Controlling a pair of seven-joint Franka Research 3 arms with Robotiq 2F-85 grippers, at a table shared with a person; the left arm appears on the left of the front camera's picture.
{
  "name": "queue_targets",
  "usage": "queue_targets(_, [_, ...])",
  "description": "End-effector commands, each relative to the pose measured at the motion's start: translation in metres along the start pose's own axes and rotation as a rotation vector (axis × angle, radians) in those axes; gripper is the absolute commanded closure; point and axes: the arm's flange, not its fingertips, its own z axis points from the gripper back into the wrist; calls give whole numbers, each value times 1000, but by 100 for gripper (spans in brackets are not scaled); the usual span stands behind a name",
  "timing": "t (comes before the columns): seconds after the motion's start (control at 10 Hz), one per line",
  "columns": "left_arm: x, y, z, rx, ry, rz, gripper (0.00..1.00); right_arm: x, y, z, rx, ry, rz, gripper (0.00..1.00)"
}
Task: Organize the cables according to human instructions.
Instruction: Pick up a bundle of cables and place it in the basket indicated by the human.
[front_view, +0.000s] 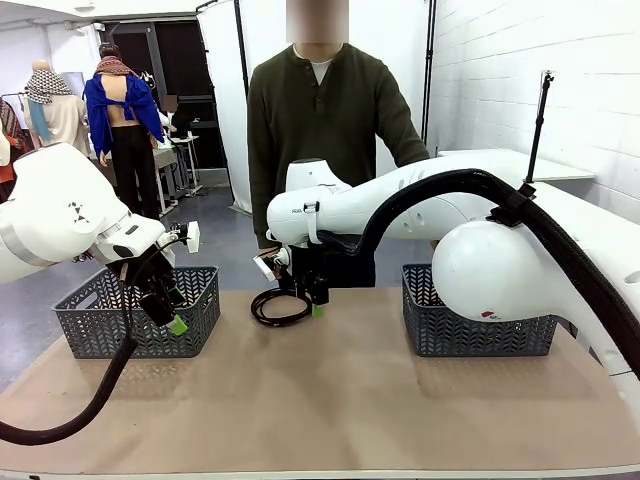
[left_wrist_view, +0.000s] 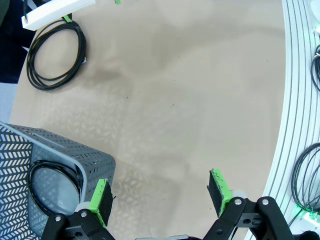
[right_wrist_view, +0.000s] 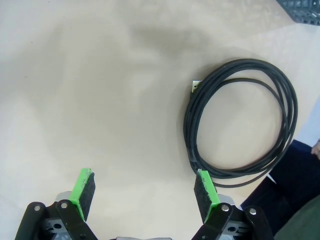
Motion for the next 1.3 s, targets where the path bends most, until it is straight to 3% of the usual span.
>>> queue_targets(0.0, [1,0,3,-6,5,2,0,-1,-3,-11,-47,9,9,0])
queue_targets(1.2, [1,0,3,-6,5,2,0,-3,-23,-51,-64,70,1,0])
